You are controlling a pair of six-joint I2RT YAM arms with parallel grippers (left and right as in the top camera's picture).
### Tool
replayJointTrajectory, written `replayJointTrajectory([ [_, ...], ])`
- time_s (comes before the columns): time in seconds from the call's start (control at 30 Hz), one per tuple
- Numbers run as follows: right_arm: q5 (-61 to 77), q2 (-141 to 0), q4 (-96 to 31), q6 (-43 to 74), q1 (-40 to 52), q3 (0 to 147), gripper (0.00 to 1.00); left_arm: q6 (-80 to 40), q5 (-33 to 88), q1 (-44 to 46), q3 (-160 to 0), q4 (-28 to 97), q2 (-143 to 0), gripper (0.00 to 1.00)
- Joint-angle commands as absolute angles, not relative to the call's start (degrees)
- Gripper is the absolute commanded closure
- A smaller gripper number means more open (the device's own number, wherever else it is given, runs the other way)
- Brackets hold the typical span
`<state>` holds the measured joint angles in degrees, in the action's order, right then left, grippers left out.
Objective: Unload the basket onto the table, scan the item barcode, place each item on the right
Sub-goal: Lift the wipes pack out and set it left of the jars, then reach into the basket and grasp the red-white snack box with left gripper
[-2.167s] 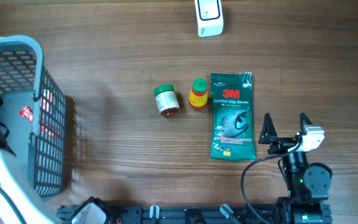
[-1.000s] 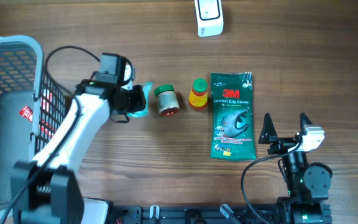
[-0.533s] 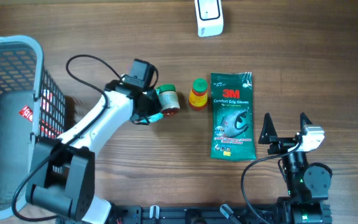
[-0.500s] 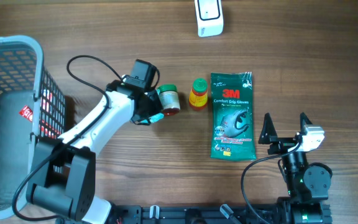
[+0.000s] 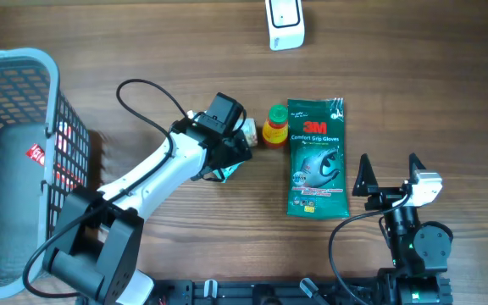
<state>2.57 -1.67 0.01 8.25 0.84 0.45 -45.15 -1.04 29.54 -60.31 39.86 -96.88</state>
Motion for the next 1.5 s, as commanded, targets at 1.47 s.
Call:
replayJointTrajectory([
  [1.47, 3.0, -1.7, 0.1, 7.5, 1.1, 0.3, 0.0, -38.4, 16.9, -45.5, -75.7, 54.0, -92.4, 0.14],
])
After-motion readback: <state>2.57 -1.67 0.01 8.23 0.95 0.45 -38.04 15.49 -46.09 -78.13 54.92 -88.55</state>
